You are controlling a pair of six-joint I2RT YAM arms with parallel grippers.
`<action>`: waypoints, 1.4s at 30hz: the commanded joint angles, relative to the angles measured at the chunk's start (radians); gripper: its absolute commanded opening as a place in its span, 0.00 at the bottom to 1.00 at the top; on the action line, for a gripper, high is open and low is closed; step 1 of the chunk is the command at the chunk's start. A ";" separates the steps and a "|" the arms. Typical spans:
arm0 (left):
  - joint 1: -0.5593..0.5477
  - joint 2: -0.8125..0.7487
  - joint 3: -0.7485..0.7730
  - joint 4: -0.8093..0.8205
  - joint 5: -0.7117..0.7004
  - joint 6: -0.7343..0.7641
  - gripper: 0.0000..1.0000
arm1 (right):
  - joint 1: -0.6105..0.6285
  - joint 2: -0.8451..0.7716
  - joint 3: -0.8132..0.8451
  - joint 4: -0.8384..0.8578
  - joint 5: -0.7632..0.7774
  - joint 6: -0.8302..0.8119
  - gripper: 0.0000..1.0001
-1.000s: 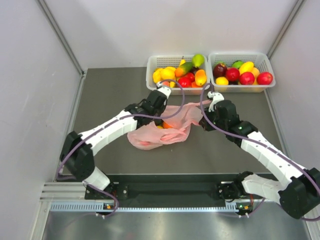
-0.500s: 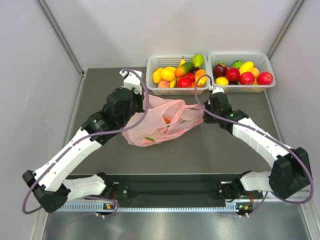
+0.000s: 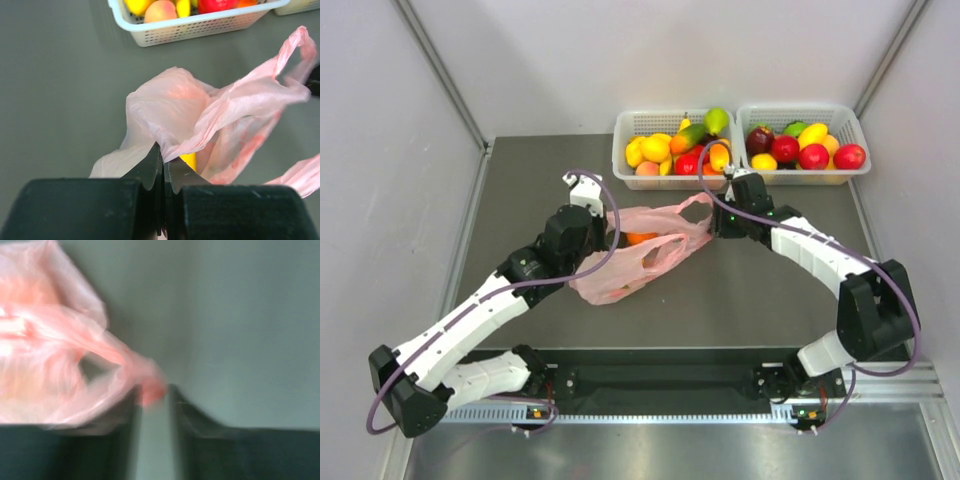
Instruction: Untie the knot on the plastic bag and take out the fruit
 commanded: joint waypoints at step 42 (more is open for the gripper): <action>0.119 0.083 0.012 0.196 0.281 -0.120 0.00 | 0.366 -0.336 0.020 0.078 -0.385 -0.258 0.00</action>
